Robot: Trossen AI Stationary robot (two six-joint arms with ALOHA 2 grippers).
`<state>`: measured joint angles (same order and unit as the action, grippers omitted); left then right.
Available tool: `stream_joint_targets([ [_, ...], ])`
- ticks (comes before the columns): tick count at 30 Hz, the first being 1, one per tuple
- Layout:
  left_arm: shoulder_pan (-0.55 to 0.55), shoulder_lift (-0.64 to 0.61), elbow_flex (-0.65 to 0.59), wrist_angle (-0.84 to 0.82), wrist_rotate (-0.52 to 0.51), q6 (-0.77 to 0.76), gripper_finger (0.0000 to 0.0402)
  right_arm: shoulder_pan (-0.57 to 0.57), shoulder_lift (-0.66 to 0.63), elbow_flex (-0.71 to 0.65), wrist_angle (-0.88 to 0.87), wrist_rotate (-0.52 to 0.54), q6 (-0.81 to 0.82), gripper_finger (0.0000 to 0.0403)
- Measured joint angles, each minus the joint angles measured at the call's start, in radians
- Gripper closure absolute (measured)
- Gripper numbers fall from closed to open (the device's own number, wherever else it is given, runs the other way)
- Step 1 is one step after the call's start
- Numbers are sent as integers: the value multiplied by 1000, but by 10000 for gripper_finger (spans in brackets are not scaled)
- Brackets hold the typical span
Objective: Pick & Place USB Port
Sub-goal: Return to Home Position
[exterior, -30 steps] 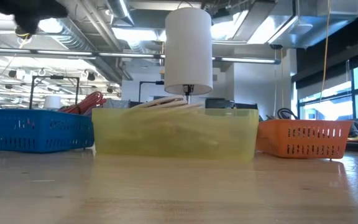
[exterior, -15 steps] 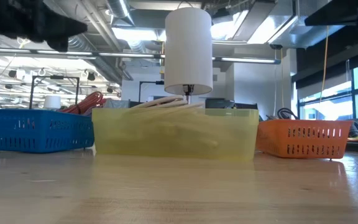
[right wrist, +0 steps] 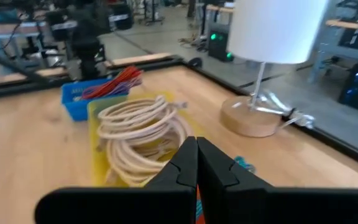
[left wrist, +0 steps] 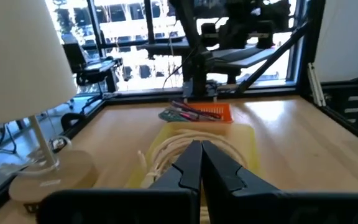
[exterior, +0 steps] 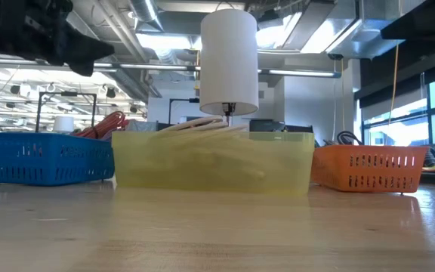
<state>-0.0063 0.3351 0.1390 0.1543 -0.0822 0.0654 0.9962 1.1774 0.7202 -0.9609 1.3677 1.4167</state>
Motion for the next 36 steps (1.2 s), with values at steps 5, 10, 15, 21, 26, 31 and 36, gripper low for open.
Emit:
stream_joint_targets([
  [5,82,15,0,-39,18,20,401,-36,0,-7,219,-63,-245,402],
  [10,141,16,0,-153,107,-64,401,-103,0,-7,351,-160,-461,403],
  [15,147,-6,0,-220,101,-81,401,-124,-70,-7,144,-159,-397,403],
  [21,147,-139,0,-366,92,-107,400,15,-185,-7,-74,-111,-174,403],
  [26,147,-305,-1,-480,74,-123,400,118,-227,-56,-109,-13,-105,403],
  [31,144,-331,-2,-505,87,-146,401,162,-248,-170,-80,1,55,403],
  [36,144,-332,-27,-508,82,-194,401,171,-248,-217,9,30,43,403],
])
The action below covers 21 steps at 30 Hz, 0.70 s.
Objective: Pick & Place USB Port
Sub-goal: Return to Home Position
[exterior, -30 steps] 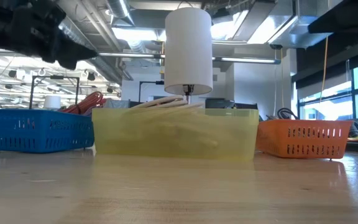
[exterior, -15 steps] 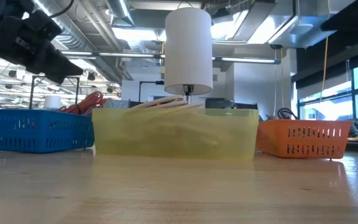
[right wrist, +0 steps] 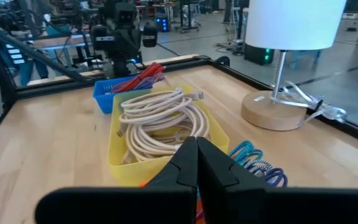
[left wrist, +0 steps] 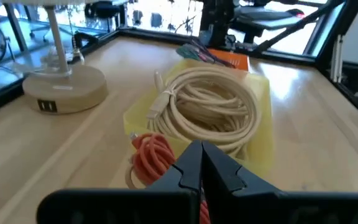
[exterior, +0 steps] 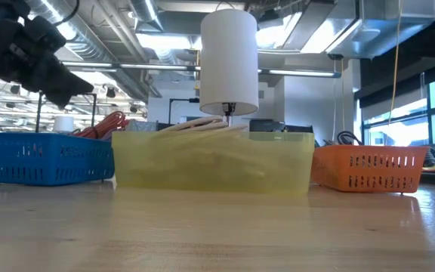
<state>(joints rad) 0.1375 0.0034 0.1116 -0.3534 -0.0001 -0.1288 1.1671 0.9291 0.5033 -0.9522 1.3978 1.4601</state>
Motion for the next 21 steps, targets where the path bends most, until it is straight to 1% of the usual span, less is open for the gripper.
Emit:
stream_joint_targets([
  [3,0,4,0,-2,-7,-39,400,2,1,2,-3,-3,-2,403],
  [6,0,11,0,-1,-8,-51,397,2,1,17,9,-6,-38,403],
  [13,0,11,0,-1,-9,-48,394,2,4,31,141,-9,-221,403],
  [14,-1,11,0,7,-27,-101,394,1,4,31,165,-9,-247,403],
  [15,0,13,-4,40,-100,-235,393,-1,4,31,188,-10,-274,403],
  [17,4,28,-4,134,-356,-588,392,-6,4,31,235,-11,-318,403],
  [18,5,29,-2,169,-478,-740,391,-6,4,31,262,-11,-336,403],
  [19,4,27,-2,188,-587,-863,391,-6,4,31,290,-11,-354,403],
  [21,4,27,-2,200,-784,-1033,391,-6,4,31,345,-37,-402,403],
])
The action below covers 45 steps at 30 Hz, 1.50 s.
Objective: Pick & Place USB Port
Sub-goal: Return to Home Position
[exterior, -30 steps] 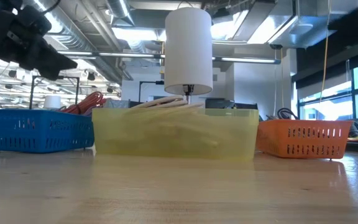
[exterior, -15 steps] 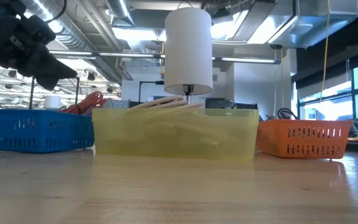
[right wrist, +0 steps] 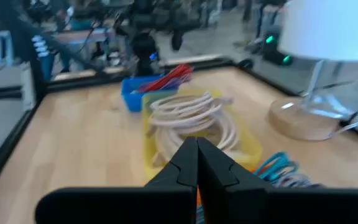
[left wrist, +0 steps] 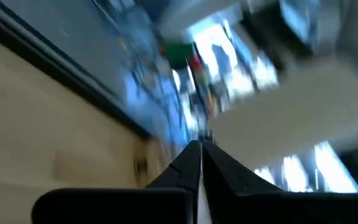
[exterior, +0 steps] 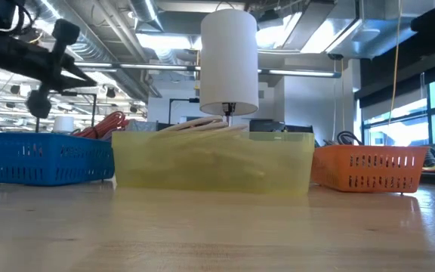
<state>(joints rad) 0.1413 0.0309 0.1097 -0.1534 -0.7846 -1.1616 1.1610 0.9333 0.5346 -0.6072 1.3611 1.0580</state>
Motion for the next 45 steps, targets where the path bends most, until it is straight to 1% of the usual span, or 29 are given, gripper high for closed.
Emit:
stream_joint_targets([
  [2,0,0,0,1,-154,-93,393,0,0,0,48,-51,-53,403],
  [4,0,0,0,0,-266,-127,395,0,2,0,74,-87,-95,403],
  [5,0,0,0,1,-304,-131,395,0,3,0,76,-94,-101,403],
  [7,0,0,0,1,-346,-133,395,0,3,0,75,-89,-101,403],
  [10,0,0,0,1,-365,-134,396,0,3,0,73,-70,-104,403],
  [21,0,0,0,0,-357,-134,396,-1,3,0,72,-12,-174,403],
  [24,0,0,0,0,-356,-134,395,-23,3,0,73,0,-169,403],
  [27,0,0,0,0,-356,-134,395,-83,10,0,83,-38,-127,403],
  [30,0,0,1,0,-355,-134,396,-173,44,0,131,-87,-139,403],
  [33,0,0,1,0,-355,-134,395,-273,67,0,182,-119,-253,403],
  [36,0,0,1,0,-355,-134,395,-373,48,0,207,-166,-354,403],
  [42,0,0,1,0,-355,-134,396,-585,-37,0,213,-405,-496,403],
  [45,0,0,1,0,-355,-134,395,-679,-72,0,221,-467,-583,403],
])
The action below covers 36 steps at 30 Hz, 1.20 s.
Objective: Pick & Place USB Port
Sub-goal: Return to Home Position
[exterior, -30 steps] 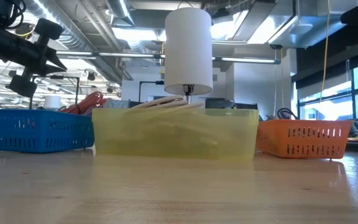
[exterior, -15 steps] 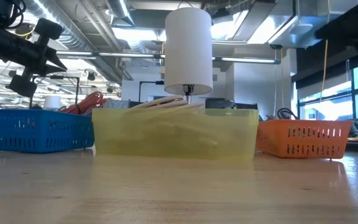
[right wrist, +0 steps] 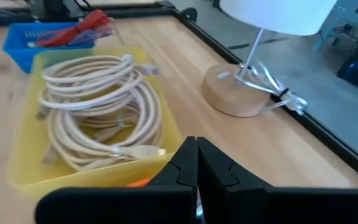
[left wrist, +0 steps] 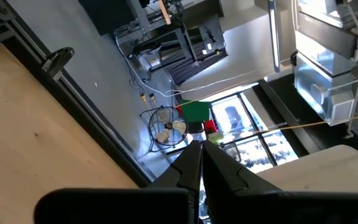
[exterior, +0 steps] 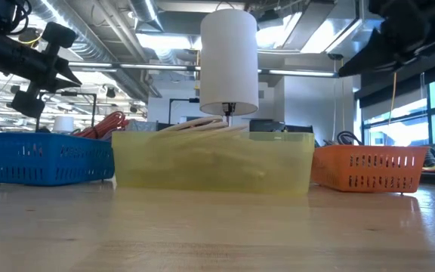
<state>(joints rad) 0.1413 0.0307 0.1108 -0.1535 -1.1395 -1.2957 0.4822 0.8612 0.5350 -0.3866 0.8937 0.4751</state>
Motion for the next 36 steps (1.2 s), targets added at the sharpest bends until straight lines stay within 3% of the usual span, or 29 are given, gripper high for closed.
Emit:
stream_joint_targets([
  [4,0,0,0,0,0,0,396,-45,-65,-49,56,-56,-62,403],
  [8,0,0,0,0,0,0,396,-72,-147,-213,338,-163,-177,403],
  [11,0,0,0,0,0,0,395,-103,-211,-296,456,-213,-231,403],
  [19,0,0,0,0,0,0,395,-191,-392,-398,500,-360,-331,403],
  [25,0,0,0,0,0,0,396,-266,-528,-496,649,-468,-473,403],
  [30,0,0,0,0,-1,0,395,-354,-621,-529,601,-525,-492,403],
  [36,0,0,0,0,-1,0,396,-490,-744,-529,543,-774,-529,403],
])
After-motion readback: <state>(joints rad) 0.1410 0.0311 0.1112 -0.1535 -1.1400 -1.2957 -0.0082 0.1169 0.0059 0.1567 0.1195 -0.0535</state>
